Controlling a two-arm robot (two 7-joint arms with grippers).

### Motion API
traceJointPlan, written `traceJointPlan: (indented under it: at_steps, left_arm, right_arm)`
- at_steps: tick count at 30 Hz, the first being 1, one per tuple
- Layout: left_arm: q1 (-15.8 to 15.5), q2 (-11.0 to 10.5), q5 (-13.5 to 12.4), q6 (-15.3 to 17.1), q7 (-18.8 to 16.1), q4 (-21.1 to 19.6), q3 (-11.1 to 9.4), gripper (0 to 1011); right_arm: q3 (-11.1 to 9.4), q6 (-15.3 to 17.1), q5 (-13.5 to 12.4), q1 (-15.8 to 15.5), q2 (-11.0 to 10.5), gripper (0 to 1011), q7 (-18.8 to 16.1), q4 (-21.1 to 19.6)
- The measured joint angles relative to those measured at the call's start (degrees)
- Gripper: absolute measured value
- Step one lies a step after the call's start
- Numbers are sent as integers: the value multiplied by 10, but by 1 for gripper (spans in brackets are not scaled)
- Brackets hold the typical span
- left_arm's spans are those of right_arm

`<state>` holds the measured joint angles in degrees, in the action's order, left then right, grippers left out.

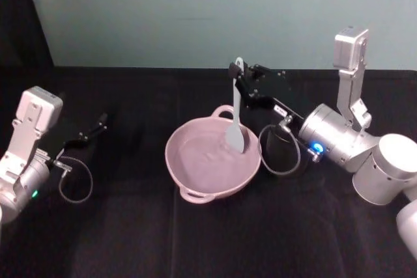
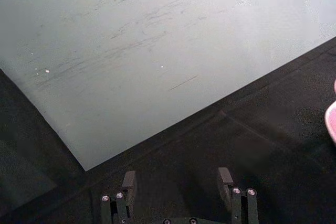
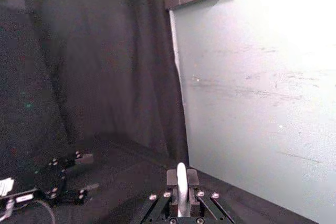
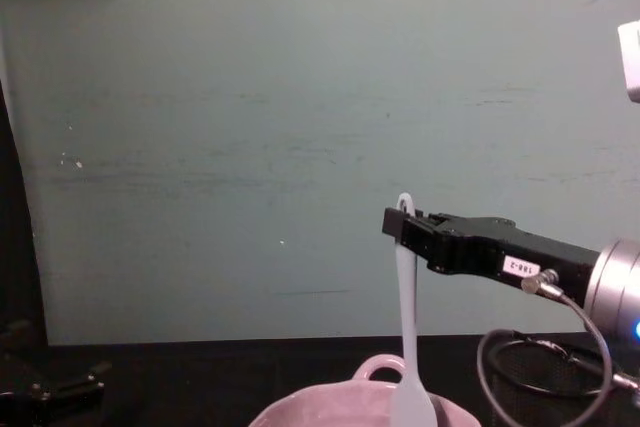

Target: Use the one hand to pick up the spoon and stir the clear water in the bowl.

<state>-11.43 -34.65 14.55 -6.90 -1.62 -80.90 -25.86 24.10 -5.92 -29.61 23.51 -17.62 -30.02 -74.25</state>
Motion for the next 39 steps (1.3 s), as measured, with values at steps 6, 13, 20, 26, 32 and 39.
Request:
traceJointPlan:
  at_steps: [6, 13, 20, 26, 32, 39]
  left_arm:
    - [0, 0, 0, 0, 0, 0, 0, 1011]
    - [0, 0, 0, 0, 0, 0, 0, 1011]
    - [0, 0, 0, 0, 0, 0, 0, 1011]
    - [0, 0, 0, 0, 0, 0, 0, 1011]
    - [0, 0, 0, 0, 0, 0, 0, 1011]
    - [0, 0, 0, 0, 0, 0, 0, 1011]
  right_arm:
    - [15, 10, 6, -11, -1, 116, -4, -24]
    - [39, 14, 7, -13, 11, 116, -19, -41]
    - [39, 10, 6, -12, 10, 116, -16, -59]
    - [15, 6, 3, -22, -9, 116, 3, -97]
    - [-45, 6, -13, -58, -49, 116, 40, -175]
    - [-102, 33, -35, -102, -81, 116, 78, -230]
